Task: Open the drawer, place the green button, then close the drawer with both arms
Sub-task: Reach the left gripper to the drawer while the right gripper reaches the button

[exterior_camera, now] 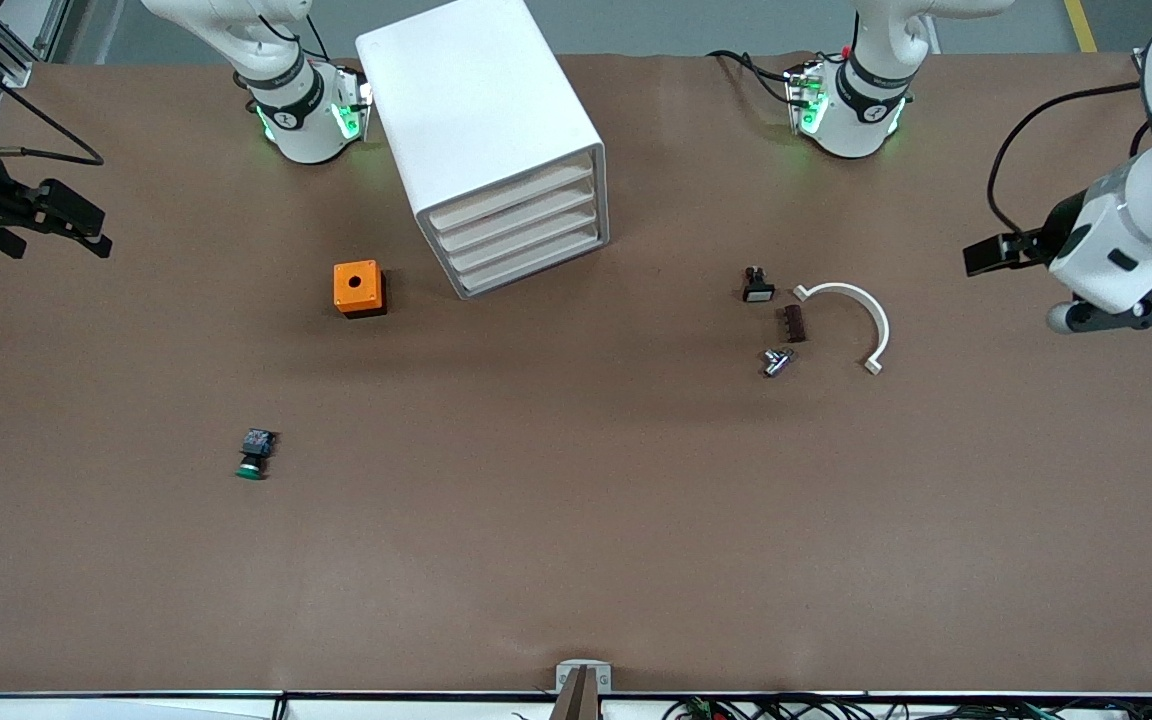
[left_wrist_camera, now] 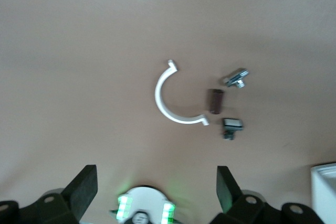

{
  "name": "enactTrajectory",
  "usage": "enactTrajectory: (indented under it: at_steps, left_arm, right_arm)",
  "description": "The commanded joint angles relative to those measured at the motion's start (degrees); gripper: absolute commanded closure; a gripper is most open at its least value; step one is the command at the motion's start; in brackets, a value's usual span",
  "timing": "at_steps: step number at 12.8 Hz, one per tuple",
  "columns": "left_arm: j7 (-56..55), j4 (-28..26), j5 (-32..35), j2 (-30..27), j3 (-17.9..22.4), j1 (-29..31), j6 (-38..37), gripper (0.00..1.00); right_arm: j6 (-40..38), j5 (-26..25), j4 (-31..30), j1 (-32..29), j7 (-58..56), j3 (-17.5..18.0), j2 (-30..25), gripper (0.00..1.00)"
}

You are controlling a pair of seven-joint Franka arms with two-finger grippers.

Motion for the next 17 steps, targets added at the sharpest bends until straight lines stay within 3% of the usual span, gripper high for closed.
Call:
enactTrajectory:
  at_steps: [1,4,8,11,14,17]
  left_arm:
    - [-9.6,-0.1,-5.3,2.4,-0.2,-0.6,1.5,0.00]
    - [-20.0,-0.1,-11.5,5.3,-0.9,-1.4,3.0,0.00]
    - [-34.9,-1.4,-12.4,9.1,-4.2,-4.5,4.9,0.00]
    - [-50.0,-0.9,-14.9,14.1,-4.3,-9.7,6.4,0.00]
    - [-64.1,-0.4,-21.1,19.2,-4.4,-13.2,8.1,0.00]
    - [-88.0,1.3,-25.1,24.2,-4.4,-18.4,8.1,0.00]
  right_arm:
    - [0.1,-0.8,-0.9,-0.6,-0.6,0.5,-1.4,0.00]
    - [0.1,-0.8,-0.8,-0.6,-0.6,0.5,-1.3,0.00]
    - [0.2,-0.8,-0.7,-0.8,-0.6,0.5,-1.2,0.00]
    - [-0.6,-0.8,2.4,-1.2,-0.4,0.4,0.0,0.00]
    - [-0.4,-0.8,2.9,-1.7,-0.1,0.4,5.6,0.00]
    - [0.3,-1.0,7.0,-2.1,-0.7,0.4,11.9,0.00]
